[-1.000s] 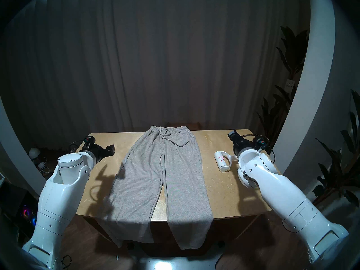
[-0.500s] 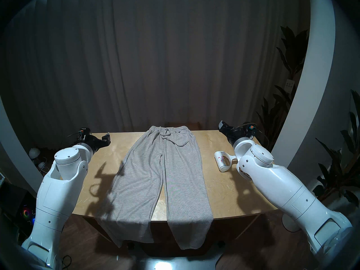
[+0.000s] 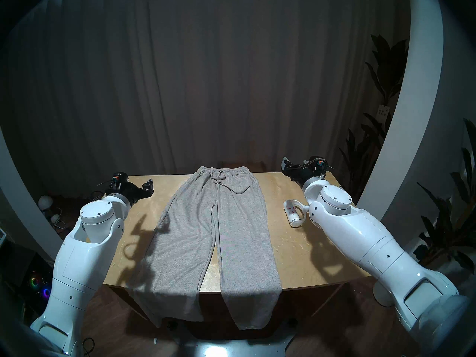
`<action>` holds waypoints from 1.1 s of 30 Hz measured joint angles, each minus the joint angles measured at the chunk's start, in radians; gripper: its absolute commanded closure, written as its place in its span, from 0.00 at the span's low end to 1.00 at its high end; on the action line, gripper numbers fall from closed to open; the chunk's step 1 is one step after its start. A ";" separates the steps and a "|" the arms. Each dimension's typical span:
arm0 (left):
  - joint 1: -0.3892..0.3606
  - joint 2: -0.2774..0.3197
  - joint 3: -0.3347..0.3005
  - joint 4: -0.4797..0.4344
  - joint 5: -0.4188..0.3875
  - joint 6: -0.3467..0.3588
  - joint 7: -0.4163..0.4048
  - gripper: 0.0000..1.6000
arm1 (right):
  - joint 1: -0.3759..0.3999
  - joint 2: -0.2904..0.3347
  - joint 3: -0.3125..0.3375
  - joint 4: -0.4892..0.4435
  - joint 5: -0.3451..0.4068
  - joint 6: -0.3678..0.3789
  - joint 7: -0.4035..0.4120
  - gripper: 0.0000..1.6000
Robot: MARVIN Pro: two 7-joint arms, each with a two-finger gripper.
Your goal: Remove lint and debris from pants with a lint roller
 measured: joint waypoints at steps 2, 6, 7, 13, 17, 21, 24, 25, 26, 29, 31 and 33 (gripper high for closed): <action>0.000 -0.006 0.000 0.002 0.003 -0.009 0.008 0.00 | 0.015 -0.011 -0.005 0.019 -0.018 0.002 0.011 0.00; 0.000 -0.022 0.014 0.013 0.020 -0.036 0.034 0.00 | 0.054 -0.046 -0.015 0.077 -0.061 0.003 0.038 0.00; -0.001 -0.026 0.019 0.016 0.023 -0.041 0.039 0.00 | 0.061 -0.053 -0.017 0.089 -0.068 0.002 0.043 0.00; -0.008 -0.064 0.072 0.058 0.066 -0.099 0.101 0.00 | 0.113 -0.097 -0.050 0.208 -0.117 -0.030 0.085 0.00; -0.016 -0.089 0.106 0.102 0.106 -0.149 0.150 0.00 | 0.127 -0.120 -0.066 0.298 -0.140 -0.088 0.125 0.00; -0.019 -0.099 0.119 0.117 0.124 -0.202 0.162 0.00 | 0.136 -0.139 -0.067 0.370 -0.153 -0.140 0.160 0.00; -0.019 -0.097 0.121 0.110 0.128 -0.247 0.155 0.00 | 0.141 -0.152 -0.061 0.413 -0.155 -0.182 0.180 0.00; -0.018 -0.093 0.119 0.104 0.128 -0.268 0.142 0.00 | 0.144 -0.159 -0.058 0.430 -0.156 -0.202 0.188 0.00; -0.017 -0.087 0.117 0.099 0.126 -0.287 0.127 0.00 | 0.146 -0.165 -0.056 0.444 -0.156 -0.221 0.195 0.00; -0.011 -0.072 0.107 0.091 0.114 -0.329 0.081 0.00 | 0.154 -0.180 -0.052 0.476 -0.160 -0.260 0.210 0.00; -0.005 -0.063 0.099 0.091 0.101 -0.355 0.054 0.00 | 0.158 -0.190 -0.051 0.497 -0.164 -0.285 0.220 0.00; 0.005 -0.050 0.088 0.094 0.085 -0.387 0.019 0.00 | 0.163 -0.203 -0.049 0.525 -0.169 -0.316 0.232 0.00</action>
